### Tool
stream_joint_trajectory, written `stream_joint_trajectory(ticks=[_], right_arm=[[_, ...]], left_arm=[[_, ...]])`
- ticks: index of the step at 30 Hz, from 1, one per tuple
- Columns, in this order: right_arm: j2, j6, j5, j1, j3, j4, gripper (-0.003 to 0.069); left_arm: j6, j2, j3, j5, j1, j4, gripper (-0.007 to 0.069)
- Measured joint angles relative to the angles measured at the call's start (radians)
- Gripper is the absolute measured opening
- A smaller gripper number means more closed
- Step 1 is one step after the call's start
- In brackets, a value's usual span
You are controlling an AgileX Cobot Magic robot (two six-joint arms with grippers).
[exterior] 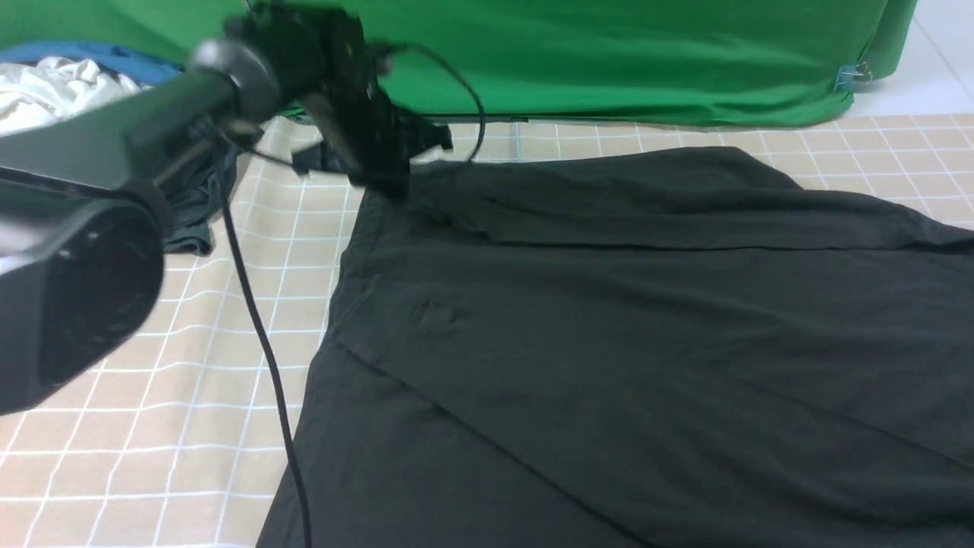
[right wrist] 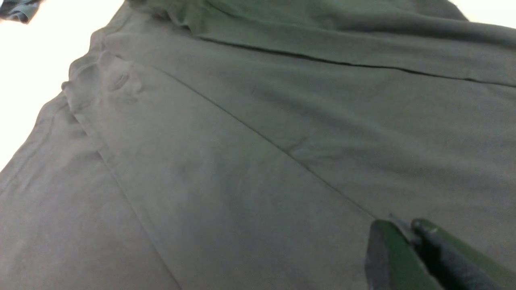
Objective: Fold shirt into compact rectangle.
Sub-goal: 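Fold the left side of the dark shirt inward over its body with the left gripper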
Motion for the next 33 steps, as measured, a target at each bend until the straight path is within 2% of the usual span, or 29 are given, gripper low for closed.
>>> stream_joint_trajectory(ticks=[12, 17, 24, 33], right_arm=[[0.001, 0.000, -0.003, 0.000, 0.000, -0.003, 0.0113], [0.001, 0.001, -0.009, 0.000, 0.000, -0.023, 0.0123], [0.001, 0.003, -0.026, 0.000, 0.000, -0.030, 0.0123], [0.001, 0.002, -0.044, 0.000, 0.000, -0.030, 0.0129]], left_arm=[[0.041, -0.203, -0.021, 0.293, 0.000, -0.006, 0.0027], [0.036, -0.275, 0.033, 0.298, 0.000, -0.017, 0.0027], [0.002, -0.414, 0.268, 0.307, 0.000, -0.035, 0.0027], [-0.037, -0.439, 0.447, 0.286, 0.000, -0.011, 0.0027]])
